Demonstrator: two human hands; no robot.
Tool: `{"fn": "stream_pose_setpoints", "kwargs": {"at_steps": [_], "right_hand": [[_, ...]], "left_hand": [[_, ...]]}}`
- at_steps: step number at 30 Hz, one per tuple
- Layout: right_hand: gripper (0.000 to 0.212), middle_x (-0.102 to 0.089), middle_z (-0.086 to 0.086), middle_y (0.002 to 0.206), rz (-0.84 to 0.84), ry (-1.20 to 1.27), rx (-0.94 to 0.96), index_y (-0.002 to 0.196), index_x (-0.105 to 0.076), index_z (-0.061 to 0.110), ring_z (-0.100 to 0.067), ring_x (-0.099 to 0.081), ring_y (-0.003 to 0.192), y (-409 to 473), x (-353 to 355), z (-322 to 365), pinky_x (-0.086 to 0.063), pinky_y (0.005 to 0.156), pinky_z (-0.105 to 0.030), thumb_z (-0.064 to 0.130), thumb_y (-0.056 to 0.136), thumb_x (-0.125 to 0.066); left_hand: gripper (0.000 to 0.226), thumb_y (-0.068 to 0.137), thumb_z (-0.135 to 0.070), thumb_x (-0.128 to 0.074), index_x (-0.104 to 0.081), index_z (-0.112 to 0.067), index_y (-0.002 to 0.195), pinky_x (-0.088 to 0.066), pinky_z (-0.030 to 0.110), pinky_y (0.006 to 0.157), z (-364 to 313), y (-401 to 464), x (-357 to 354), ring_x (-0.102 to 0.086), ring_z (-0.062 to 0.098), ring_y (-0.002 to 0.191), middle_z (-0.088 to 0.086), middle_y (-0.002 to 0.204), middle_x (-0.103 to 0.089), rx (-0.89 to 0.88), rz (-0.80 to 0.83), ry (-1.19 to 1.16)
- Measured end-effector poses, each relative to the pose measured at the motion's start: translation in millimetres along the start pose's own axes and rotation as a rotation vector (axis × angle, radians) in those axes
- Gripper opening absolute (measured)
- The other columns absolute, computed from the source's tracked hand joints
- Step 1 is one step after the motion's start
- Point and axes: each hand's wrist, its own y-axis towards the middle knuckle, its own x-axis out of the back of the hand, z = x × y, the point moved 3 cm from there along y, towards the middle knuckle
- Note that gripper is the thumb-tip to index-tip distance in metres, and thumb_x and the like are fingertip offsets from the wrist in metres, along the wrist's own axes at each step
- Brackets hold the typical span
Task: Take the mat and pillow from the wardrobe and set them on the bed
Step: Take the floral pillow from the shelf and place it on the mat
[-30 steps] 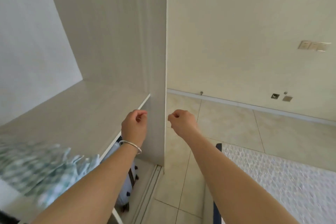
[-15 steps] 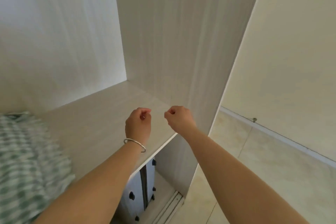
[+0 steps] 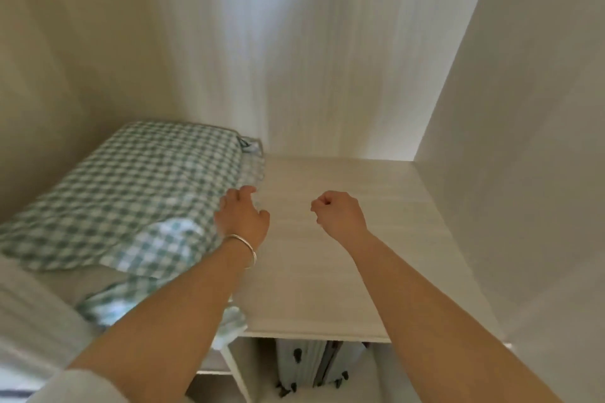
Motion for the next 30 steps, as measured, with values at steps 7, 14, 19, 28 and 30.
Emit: {"fn": "stream_pose_setpoints", "kwargs": {"at_steps": [7, 14, 19, 28, 30], "right_hand": [[0.024, -0.071, -0.013, 0.085, 0.193, 0.012, 0.093, 0.087, -0.070, 0.007, -0.026, -0.062, 0.072, 20.3, -73.7, 31.3, -0.049, 0.066, -0.033, 0.023, 0.085, -0.051], [0.024, -0.072, -0.014, 0.084, 0.232, 0.013, 0.071, 0.083, -0.068, 0.005, -0.029, -0.066, 0.080, 41.3, -112.5, 40.9, -0.052, 0.072, -0.035, 0.023, 0.084, -0.052], [0.024, -0.071, -0.014, 0.082, 0.228, -0.019, 0.029, 0.082, -0.068, 0.007, -0.030, -0.065, 0.078, 56.8, -123.1, 26.9, -0.052, 0.072, -0.036, 0.024, 0.084, -0.051], [0.023, -0.069, -0.007, 0.092, 0.272, -0.176, 0.055, 0.091, -0.067, 0.013, -0.027, -0.063, 0.089, 66.9, -107.5, 17.5, -0.041, 0.067, -0.027, 0.026, 0.088, -0.048], [0.024, -0.067, -0.007, 0.090, 0.280, -0.196, 0.106, 0.091, -0.067, 0.012, -0.026, -0.062, 0.087, 67.4, -103.5, 24.1, -0.040, 0.066, -0.027, 0.025, 0.088, -0.047]], "left_hand": [[0.075, 0.075, -0.057, -0.061, -0.036, -0.024, 0.137, -0.023, 0.043, 0.113, 70.0, 11.8, 17.9, -0.031, 0.031, 0.130, 0.010, 0.139, -0.033, 0.208, 0.030, 0.330], [0.108, 0.072, -0.078, -0.045, 0.002, -0.019, 0.150, -0.010, 0.064, 0.110, 77.8, 39.0, -3.9, -0.004, 0.051, 0.140, 0.021, 0.157, -0.002, 0.150, 0.176, 0.724], [0.095, 0.088, -0.051, -0.050, 0.009, -0.008, 0.149, -0.023, 0.059, 0.110, 77.6, 69.1, -17.9, -0.015, 0.054, 0.137, 0.030, 0.153, -0.008, 0.088, 0.198, 0.872], [0.058, 0.094, -0.009, -0.045, -0.015, -0.003, 0.143, -0.047, 0.052, 0.094, 73.7, 90.3, -0.2, -0.046, 0.041, 0.121, 0.023, 0.138, -0.036, 0.137, 0.277, 0.826], [0.056, 0.094, -0.008, -0.045, -0.017, -0.004, 0.142, -0.048, 0.047, 0.093, 67.3, 95.2, 12.5, -0.049, 0.038, 0.120, 0.022, 0.136, -0.040, 0.132, 0.270, 0.738]]}}
